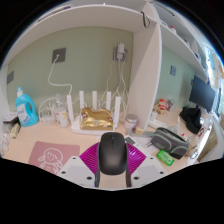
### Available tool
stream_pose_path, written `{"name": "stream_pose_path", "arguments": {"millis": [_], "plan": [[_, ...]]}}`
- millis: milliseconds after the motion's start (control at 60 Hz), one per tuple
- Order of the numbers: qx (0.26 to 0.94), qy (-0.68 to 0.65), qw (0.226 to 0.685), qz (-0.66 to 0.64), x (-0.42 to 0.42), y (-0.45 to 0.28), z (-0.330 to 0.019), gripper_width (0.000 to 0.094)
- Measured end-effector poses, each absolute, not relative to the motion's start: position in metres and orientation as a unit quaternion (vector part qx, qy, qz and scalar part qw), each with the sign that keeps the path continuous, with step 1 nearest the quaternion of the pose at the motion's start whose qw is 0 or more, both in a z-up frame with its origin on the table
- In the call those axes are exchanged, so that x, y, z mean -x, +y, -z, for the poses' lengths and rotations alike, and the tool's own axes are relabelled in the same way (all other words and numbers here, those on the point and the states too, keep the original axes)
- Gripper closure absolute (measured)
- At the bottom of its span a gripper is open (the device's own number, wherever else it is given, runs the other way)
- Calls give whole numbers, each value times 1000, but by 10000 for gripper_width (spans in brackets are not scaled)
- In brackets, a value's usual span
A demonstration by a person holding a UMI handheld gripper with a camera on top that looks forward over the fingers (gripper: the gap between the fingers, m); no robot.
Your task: Arrange mouse
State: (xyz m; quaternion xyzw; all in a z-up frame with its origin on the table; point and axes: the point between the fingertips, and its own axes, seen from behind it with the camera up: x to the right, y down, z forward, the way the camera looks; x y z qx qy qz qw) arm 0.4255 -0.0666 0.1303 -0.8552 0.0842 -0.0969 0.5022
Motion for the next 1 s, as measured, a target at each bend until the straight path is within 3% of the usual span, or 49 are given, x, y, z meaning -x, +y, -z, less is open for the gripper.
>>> {"name": "stream_pose_path", "arguments": {"millis": [117, 217, 300, 467, 600, 800, 833, 900, 950, 1000], "plan": [[821, 63, 561, 83, -379, -46, -216, 587], [813, 35, 580, 43, -315, -26, -236, 588], [828, 16, 561, 8, -260, -9, -203, 590], [882, -9, 470, -26, -192, 3, -73, 590], [903, -10, 428, -30, -176, 0, -8, 586], [912, -15, 409, -22, -173, -6, 13, 457], [912, -15, 409, -15, -175, -8, 11, 370], [909, -23, 416, -1, -176, -12, -1, 65], [907, -25, 420, 8, -176, -18, -11, 118], [904, -22, 426, 13, -175, -25, -25, 88]]}}
